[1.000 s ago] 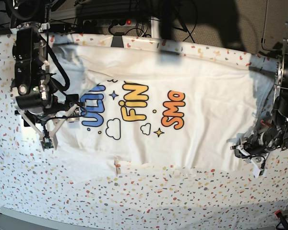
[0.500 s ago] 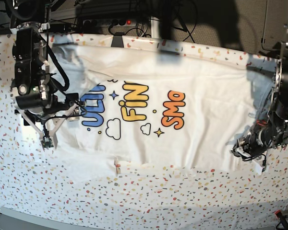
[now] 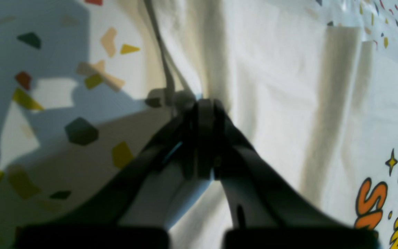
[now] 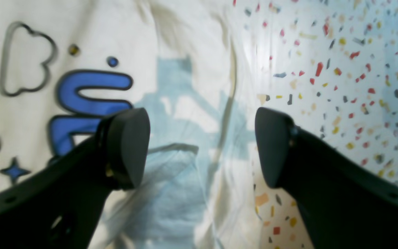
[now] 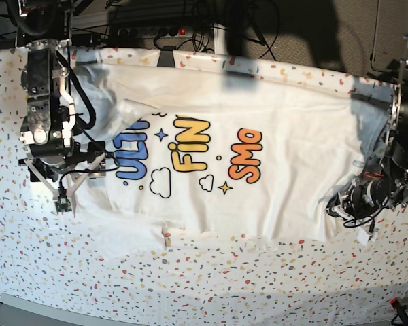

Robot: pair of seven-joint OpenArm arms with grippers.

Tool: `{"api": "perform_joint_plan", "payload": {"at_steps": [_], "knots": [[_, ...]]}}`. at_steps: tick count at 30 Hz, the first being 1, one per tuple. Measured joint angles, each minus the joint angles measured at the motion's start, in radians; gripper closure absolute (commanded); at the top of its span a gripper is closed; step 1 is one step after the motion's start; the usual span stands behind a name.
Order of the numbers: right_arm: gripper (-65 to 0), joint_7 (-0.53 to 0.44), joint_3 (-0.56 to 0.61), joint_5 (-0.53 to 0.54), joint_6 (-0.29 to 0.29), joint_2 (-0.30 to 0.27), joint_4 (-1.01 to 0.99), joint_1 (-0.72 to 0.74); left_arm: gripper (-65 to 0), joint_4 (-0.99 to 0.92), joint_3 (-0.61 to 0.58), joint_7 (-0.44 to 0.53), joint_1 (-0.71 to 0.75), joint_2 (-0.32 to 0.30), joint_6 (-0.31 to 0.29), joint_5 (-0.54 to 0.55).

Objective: Fold the T-shirt properly
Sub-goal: 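Pull the shirt sides apart with both grippers to smooth it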

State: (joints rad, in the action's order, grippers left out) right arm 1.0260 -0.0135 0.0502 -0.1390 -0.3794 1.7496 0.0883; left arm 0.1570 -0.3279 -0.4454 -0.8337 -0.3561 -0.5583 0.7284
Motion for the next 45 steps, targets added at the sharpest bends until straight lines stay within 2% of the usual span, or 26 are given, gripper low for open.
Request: {"api": "perform_joint_plan", "payload": {"at_steps": [5,9,12,16,22,25,28,30,31,33,35,36,40,45], "knots": [[-47.0,-0.033,0.0,0.022,0.003,0.0,-0.224,0.154,0.0,0.0,0.0,0.002,0.0,0.002,0.0,0.001],[-47.0,-0.054,0.0,0.142,0.003,-0.002,-0.35,0.301,0.0,-0.001,0.0,0.003,0.0,0.001,0.0,0.005],[-47.0,-0.058,0.0,0.144,0.002,-0.001,-0.469,0.379,0.0,-0.001,0.0,0.0,0.0,0.001,0.0,0.004],[-47.0,-0.102,-0.001,0.142,-0.05,-0.006,-0.672,0.446,0.0,-0.001,0.0,0.0,0.0,0.001,0.0,0.004],[-47.0,-0.162,-0.001,0.145,-0.095,-0.003,-0.97,0.53,0.0,-0.001,0.0,0.0,0.0,0.0,0.0,0.003],[-47.0,-0.21,-0.002,0.125,-0.098,-0.003,-1.035,0.541,0.0,-0.001,0.0,0.0,0.0,-0.001,0.0,0.003],[-46.7,-0.211,-0.005,0.103,-0.111,-0.003,-1.045,0.544,0.0,-0.001,0.0,0.0,0.0,0.0,0.0,0.003],[-43.3,-0.211,-0.005,0.09,-0.125,-0.003,-1.046,0.545,0.0,-0.001,0.0,0.007,0.0,-0.001,0.0,0.002],[-39.1,-0.211,-0.005,0.09,-0.131,-0.003,-1.046,0.545,0.0,-0.001,0.0,0.021,0.001,-0.001,0.0,0.0],[-25.5,-0.211,-0.005,0.095,-0.136,-0.003,-1.048,0.545,0.0,-0.001,0.0,0.039,0.003,0.0,0.0,-0.002],[-7.2,-0.211,-0.005,0.1,-0.135,0.0,-1.048,0.544,0.0,-0.001,0.0,0.067,0.003,0.002,0.001,-0.005],[0.0,-0.209,-0.005,0.099,-0.135,0.0,-1.048,0.544,0.0,-0.001,0.0,0.077,0.003,0.002,0.001,-0.005],[0.0,-0.21,-0.005,0.09,-0.136,-0.005,-1.048,0.546,0.0,-0.001,0.0,0.08,0.003,0.002,0.001,-0.011],[0.0,-0.199,-0.005,0.084,-0.203,-0.022,-1.051,0.567,0.0,-0.001,0.0,0.106,0.0,-0.001,0.001,-0.032]]}}
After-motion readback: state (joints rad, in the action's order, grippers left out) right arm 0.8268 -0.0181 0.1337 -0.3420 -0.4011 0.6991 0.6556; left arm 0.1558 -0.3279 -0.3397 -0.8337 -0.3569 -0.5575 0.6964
